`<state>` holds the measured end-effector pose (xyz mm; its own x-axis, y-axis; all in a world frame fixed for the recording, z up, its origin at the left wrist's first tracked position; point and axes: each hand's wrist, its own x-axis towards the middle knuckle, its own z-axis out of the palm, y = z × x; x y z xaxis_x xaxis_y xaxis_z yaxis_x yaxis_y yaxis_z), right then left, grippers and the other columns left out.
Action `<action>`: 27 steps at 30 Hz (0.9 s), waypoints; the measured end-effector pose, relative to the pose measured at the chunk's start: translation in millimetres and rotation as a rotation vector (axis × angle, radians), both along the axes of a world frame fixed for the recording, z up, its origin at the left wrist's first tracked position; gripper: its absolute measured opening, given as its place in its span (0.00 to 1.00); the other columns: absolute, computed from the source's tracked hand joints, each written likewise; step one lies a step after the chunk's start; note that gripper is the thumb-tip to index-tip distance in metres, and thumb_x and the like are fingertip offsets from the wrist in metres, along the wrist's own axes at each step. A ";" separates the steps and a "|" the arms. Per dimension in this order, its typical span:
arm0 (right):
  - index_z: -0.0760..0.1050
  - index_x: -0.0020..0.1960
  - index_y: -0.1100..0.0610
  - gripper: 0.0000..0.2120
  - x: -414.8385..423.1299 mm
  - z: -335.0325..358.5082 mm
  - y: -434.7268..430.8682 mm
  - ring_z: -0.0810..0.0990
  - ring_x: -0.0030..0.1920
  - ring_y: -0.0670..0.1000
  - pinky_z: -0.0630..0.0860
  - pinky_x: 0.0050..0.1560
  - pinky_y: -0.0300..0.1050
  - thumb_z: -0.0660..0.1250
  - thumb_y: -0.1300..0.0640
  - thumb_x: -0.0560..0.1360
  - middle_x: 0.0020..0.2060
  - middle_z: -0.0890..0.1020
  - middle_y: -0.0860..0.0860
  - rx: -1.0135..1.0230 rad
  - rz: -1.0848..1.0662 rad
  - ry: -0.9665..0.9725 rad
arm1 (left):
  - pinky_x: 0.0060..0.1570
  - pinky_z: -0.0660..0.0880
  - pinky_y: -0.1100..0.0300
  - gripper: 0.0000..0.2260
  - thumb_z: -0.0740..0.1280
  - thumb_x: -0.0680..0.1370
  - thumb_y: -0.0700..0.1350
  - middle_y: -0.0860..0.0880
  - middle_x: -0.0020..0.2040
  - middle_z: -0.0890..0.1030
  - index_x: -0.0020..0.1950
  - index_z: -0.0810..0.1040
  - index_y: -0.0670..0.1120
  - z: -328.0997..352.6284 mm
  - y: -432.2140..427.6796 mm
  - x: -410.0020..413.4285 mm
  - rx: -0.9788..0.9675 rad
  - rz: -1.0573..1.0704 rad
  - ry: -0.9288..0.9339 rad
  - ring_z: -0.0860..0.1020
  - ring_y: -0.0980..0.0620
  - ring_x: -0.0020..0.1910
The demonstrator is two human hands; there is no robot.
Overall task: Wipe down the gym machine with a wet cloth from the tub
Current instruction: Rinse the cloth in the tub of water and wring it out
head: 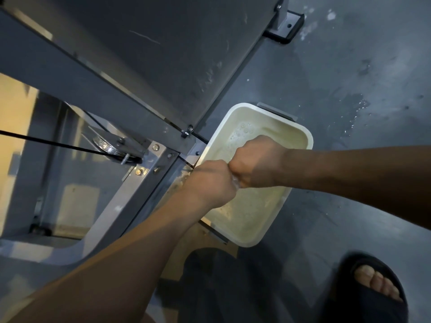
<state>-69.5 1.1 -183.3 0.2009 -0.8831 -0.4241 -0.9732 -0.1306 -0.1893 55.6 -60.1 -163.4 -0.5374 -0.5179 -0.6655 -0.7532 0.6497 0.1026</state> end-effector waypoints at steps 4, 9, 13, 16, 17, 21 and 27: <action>0.73 0.42 0.52 0.12 -1.7 -1.6 1.1 0.67 0.29 0.51 0.56 0.31 0.39 0.59 0.52 0.82 0.31 0.74 0.48 -0.172 0.089 0.074 | 0.27 0.65 0.61 0.10 0.63 0.78 0.41 0.47 0.30 0.69 0.37 0.71 0.43 4.0 1.0 -7.5 0.243 0.241 -0.063 0.68 0.48 0.25; 0.68 0.45 0.53 0.07 -2.6 -8.0 10.1 0.71 0.33 0.54 0.54 0.29 0.41 0.59 0.55 0.82 0.33 0.71 0.47 -0.231 0.063 0.083 | 0.22 0.58 0.64 0.11 0.65 0.77 0.35 0.50 0.26 0.60 0.40 0.67 0.46 4.8 1.3 -4.1 0.780 0.765 -0.055 0.57 0.54 0.23; 0.69 0.40 0.53 0.12 -15.5 -5.7 5.8 0.71 0.32 0.52 0.64 0.32 0.40 0.59 0.52 0.81 0.34 0.74 0.48 -0.032 -0.023 0.070 | 0.30 0.75 0.57 0.06 0.66 0.80 0.43 0.50 0.35 0.70 0.49 0.68 0.44 -0.3 12.5 -5.3 0.556 0.621 0.154 0.71 0.53 0.27; 0.71 0.37 0.52 0.14 -21.8 -5.9 3.3 0.74 0.33 0.50 0.71 0.34 0.44 0.61 0.47 0.79 0.34 0.76 0.49 0.255 -0.243 -0.154 | 0.45 0.76 0.52 0.16 0.63 0.82 0.47 0.48 0.57 0.76 0.66 0.61 0.48 -0.8 17.1 4.7 0.201 0.206 0.313 0.79 0.49 0.45; 0.71 0.37 0.54 0.14 -23.9 -6.9 3.0 0.74 0.32 0.51 0.73 0.34 0.47 0.63 0.48 0.78 0.33 0.75 0.49 0.361 -0.333 -0.268 | 0.49 0.76 0.50 0.19 0.63 0.82 0.46 0.47 0.63 0.73 0.70 0.59 0.50 -0.3 17.6 7.6 0.141 0.116 0.383 0.78 0.47 0.51; 0.63 0.33 0.51 0.17 -37.8 0.3 0.7 0.56 0.26 0.50 0.54 0.28 0.40 0.68 0.53 0.76 0.27 0.61 0.49 0.793 -0.673 -0.704 | 0.56 0.72 0.55 0.25 0.59 0.84 0.43 0.49 0.73 0.66 0.79 0.55 0.52 -0.2 15.9 11.3 0.115 0.017 0.447 0.74 0.47 0.63; 0.60 0.32 0.51 0.22 -34.5 14.2 5.6 0.54 0.25 0.48 0.52 0.26 0.37 0.69 0.51 0.78 0.26 0.59 0.48 0.966 -0.508 -0.680 | 0.42 0.67 0.57 0.18 0.71 0.73 0.37 0.47 0.53 0.70 0.61 0.75 0.45 -10.3 10.1 14.1 -0.113 -0.318 0.528 0.71 0.47 0.55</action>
<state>-104.0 6.7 -169.0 0.3609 -0.3174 -0.8769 -0.5441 0.6921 -0.4744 69.7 -50.1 -173.7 -0.9181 -0.3303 -0.2190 -0.3879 0.8622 0.3258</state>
